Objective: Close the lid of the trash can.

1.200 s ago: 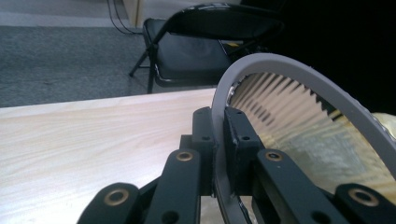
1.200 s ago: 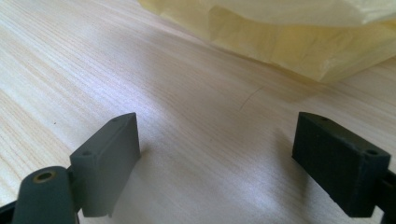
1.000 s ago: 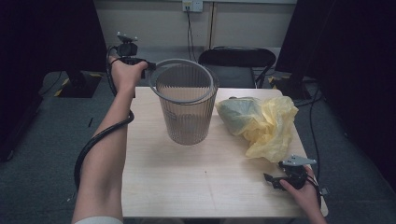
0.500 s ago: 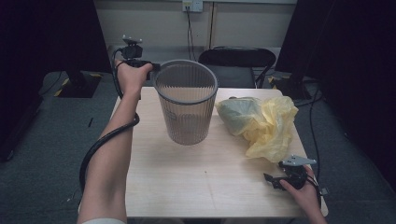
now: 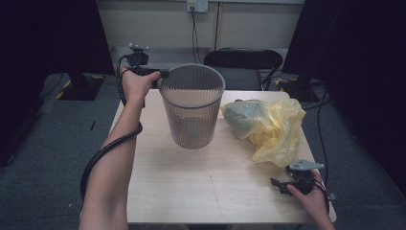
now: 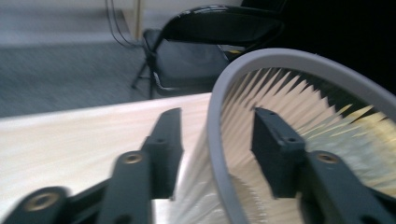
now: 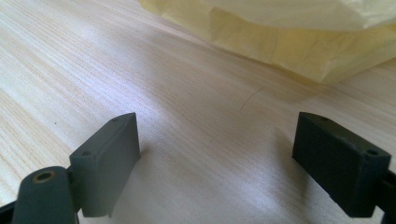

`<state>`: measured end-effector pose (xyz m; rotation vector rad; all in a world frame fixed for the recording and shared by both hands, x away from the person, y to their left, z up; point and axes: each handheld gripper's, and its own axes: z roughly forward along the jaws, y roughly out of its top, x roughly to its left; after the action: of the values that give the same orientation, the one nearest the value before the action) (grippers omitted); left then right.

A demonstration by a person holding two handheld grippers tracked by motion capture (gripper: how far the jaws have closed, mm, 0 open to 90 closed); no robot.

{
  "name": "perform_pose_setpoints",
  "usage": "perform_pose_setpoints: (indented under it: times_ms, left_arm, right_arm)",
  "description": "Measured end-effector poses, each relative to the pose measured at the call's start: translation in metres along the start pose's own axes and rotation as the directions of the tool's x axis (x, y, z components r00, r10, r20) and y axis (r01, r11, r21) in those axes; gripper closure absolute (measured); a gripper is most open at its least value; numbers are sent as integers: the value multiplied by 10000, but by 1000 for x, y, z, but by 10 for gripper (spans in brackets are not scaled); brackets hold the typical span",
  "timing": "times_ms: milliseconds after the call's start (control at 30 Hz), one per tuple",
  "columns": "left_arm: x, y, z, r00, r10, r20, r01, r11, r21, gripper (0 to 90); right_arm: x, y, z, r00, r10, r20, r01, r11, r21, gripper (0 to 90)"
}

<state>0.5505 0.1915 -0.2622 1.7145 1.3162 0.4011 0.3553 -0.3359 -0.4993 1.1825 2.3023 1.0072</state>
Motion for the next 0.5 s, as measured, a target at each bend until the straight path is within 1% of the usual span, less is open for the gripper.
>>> perform_pose_setpoints:
  times_ms: [33,67,100,133,167,200,267,367,433,500]
  left_arm:
    - [0,-1,-1,10000,0,1,0,10000,-7,454]
    - [0,-2,-2,9999,-76,105,75,10000,58,406]
    - [0,-3,-3,9998,-69,205,68,10000,57,380]
    - [0,-4,-4,9997,-25,223,25,10000,20,373]
    - [0,-5,-5,9998,27,182,-27,10000,6,343]
    - [0,-5,-6,9998,16,212,-16,10000,16,293]
    - [-1,-7,-9,9998,-48,187,49,10000,-37,248]
    - [-1,-9,-15,9993,-48,369,50,10000,-37,214]
    - [-1,-12,-19,9984,81,556,-76,9999,-94,178]
    - [-2,-15,-23,9977,146,662,-144,9999,-37,172]
  right_arm:
    - [0,0,0,10000,-1,-2,1,10000,1,139]
    - [0,0,0,10000,-3,-1,3,10000,1,139]
    - [0,0,0,10000,-7,-2,7,10000,1,139]
    - [0,0,0,10000,-5,-1,5,10000,2,139]
    - [0,0,0,10000,-8,-1,8,10000,-1,139]
    - [0,0,0,10000,-10,0,10,10000,2,139]
    - [0,0,0,10000,-11,2,11,10000,3,139]
    - [0,0,0,10000,-9,3,9,10000,4,139]
    - [0,0,0,10000,-13,9,13,10000,7,139]
    - [0,0,0,10000,-15,15,15,10000,-2,139]
